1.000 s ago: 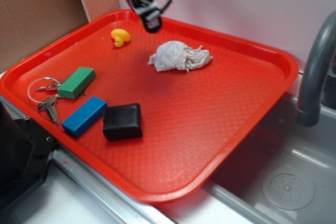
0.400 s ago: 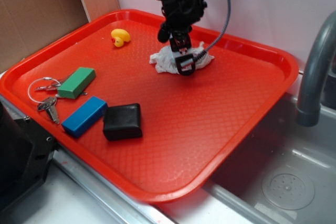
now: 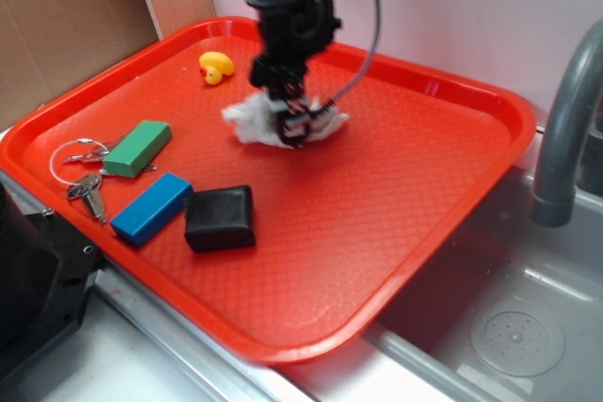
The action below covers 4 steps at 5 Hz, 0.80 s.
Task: Grab the white paper.
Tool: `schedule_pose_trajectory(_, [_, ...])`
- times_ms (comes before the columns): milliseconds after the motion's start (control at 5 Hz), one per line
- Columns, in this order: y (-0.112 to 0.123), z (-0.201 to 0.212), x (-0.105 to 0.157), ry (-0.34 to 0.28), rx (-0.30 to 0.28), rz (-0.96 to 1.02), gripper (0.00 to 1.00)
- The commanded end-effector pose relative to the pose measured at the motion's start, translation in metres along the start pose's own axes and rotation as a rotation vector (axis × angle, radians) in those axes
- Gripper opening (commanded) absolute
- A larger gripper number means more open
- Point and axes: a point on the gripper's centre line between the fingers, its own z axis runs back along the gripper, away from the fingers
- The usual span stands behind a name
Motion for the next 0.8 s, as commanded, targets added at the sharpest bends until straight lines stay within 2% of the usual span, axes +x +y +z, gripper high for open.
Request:
schedule_pose_trajectory(0, [-0.009, 0.114, -0.059, -0.106, 0.113, 0.237, 0.00])
schedule_pose_trajectory(200, [-0.012, 0.155, -0.072, -0.082, 0.119, 0.336, 0.00])
schedule_pose_trajectory(400, [0.001, 0.173, -0.072, -0.089, 0.111, 0.527, 0.00])
schedule_pose_trajectory(600, [0.026, 0.185, -0.066, -0.089, 0.101, 0.762, 0.00])
